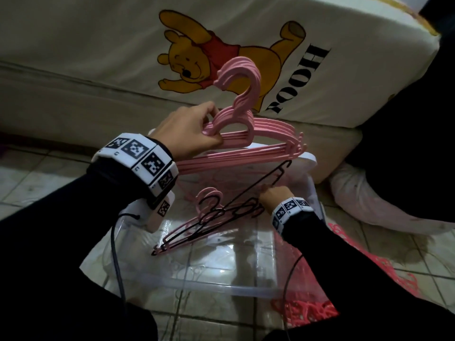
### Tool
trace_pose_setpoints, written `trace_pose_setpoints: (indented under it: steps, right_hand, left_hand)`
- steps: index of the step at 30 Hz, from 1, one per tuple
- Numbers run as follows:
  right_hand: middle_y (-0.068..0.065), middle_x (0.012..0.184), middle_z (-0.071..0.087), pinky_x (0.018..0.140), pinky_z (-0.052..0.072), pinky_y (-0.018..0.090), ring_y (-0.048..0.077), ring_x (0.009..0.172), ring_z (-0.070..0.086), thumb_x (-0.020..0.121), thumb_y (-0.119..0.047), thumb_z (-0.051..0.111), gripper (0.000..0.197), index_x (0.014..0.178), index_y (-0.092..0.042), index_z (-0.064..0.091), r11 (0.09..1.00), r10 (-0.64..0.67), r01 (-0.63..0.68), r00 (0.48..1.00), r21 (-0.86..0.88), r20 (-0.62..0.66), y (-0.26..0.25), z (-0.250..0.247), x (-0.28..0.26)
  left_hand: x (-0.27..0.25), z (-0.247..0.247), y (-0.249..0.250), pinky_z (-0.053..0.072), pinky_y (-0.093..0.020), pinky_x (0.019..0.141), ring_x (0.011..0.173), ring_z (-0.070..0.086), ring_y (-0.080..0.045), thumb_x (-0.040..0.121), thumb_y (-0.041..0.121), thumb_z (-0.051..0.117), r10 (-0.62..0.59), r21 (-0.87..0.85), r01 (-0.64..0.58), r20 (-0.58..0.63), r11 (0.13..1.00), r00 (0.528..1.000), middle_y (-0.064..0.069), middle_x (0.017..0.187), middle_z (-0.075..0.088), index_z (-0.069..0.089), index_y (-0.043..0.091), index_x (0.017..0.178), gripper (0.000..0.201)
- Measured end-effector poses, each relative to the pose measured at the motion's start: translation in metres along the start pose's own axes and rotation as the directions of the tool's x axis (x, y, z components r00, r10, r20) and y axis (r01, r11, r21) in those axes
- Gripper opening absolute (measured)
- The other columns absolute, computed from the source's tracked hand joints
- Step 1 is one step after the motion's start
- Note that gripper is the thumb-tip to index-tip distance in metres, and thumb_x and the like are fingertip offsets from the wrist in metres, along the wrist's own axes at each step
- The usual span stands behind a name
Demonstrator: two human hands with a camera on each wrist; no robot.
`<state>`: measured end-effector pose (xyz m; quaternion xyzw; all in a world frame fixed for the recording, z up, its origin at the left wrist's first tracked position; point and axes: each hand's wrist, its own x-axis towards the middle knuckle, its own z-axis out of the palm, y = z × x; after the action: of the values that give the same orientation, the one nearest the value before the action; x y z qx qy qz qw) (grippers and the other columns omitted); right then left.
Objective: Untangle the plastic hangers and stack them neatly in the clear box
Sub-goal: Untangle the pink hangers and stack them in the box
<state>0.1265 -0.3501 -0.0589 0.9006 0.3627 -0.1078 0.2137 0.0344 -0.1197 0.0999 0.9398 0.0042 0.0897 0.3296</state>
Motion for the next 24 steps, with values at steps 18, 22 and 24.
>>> trace_pose_setpoints:
  steps: [18,22,24]
  right_hand:
    - [0.007,0.116,0.063,0.080,0.049,0.032,0.027,0.109,0.060,0.086,-0.017,0.051,0.025,0.109,-0.013,0.060,0.999,0.049,-0.049,0.999,-0.017,0.019,-0.010,0.021,0.009]
    - [0.007,0.114,0.065,0.071,0.047,0.034,0.028,0.106,0.062,0.086,-0.013,0.052,0.025,0.109,-0.012,0.063,0.995,-0.002,0.002,1.000,-0.101,0.002,-0.007,0.000,0.005]
    - [0.006,0.108,0.068,0.065,0.043,0.033,0.028,0.100,0.065,0.085,-0.012,0.053,0.024,0.106,-0.012,0.064,0.994,-0.020,0.020,1.000,-0.111,-0.002,-0.006,-0.012,0.000]
  left_hand:
    - [0.002,0.001,-0.005,0.051,-0.052,0.072,0.074,0.062,-0.026,0.074,0.031,0.067,0.033,-0.038,-0.031,0.049,0.999,0.998,-0.006,0.080,0.066,0.052,0.030,0.090,0.022]
    - [0.003,0.000,-0.005,0.051,-0.051,0.071,0.074,0.062,-0.027,0.075,0.031,0.067,0.034,-0.029,-0.034,0.022,0.999,0.999,-0.006,0.080,0.066,0.052,0.031,0.089,0.020]
    - [0.004,-0.002,-0.005,0.051,-0.049,0.070,0.074,0.061,-0.026,0.076,0.032,0.067,0.034,-0.029,-0.034,-0.003,0.999,0.999,-0.005,0.080,0.066,0.052,0.031,0.089,0.020]
